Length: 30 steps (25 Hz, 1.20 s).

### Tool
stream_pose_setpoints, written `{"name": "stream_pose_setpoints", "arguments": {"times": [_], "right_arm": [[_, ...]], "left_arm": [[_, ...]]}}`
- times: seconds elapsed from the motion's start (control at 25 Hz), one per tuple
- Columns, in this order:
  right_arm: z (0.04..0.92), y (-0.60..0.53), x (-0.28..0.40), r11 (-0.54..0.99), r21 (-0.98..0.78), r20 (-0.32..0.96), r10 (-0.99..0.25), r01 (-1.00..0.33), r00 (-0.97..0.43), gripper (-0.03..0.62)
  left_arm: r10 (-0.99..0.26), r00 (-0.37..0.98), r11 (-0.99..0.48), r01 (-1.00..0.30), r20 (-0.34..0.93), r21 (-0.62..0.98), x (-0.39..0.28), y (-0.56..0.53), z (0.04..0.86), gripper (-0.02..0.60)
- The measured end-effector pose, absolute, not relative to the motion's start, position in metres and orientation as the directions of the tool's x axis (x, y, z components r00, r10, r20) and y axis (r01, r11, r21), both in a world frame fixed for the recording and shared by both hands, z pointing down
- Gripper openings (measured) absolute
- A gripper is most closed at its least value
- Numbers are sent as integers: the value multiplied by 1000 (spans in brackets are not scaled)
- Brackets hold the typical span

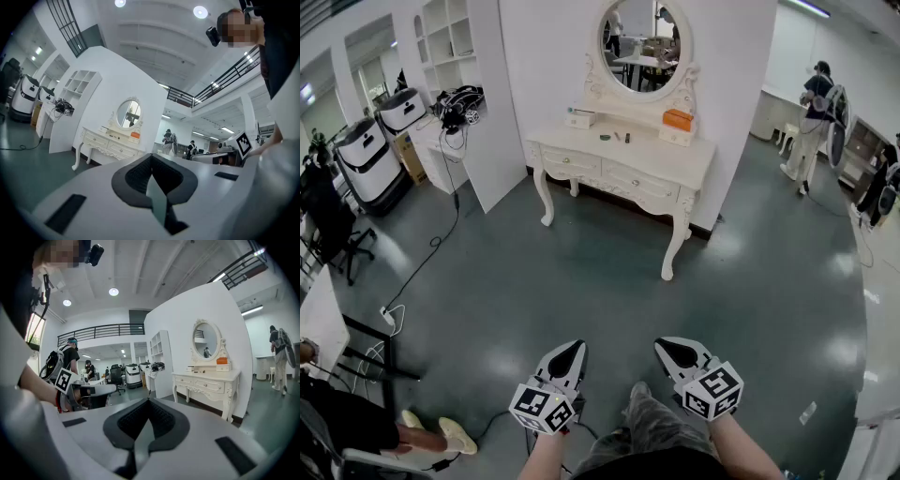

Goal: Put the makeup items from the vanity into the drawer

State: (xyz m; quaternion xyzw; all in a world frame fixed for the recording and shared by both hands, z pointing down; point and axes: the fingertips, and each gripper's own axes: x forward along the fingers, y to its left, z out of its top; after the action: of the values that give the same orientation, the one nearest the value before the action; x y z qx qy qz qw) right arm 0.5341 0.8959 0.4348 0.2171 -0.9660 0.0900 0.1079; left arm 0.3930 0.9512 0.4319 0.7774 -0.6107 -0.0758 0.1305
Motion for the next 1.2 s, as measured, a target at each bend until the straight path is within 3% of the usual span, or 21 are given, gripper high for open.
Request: {"name": "stream_pose_setpoints", "arguments": {"times": [1.2], "right_arm": [[447,618,413,864,-206,243,-409,-459,-880,23]], "left_arm": [[-976,206,-175,-939,76,298,279,688,441,14]]}}
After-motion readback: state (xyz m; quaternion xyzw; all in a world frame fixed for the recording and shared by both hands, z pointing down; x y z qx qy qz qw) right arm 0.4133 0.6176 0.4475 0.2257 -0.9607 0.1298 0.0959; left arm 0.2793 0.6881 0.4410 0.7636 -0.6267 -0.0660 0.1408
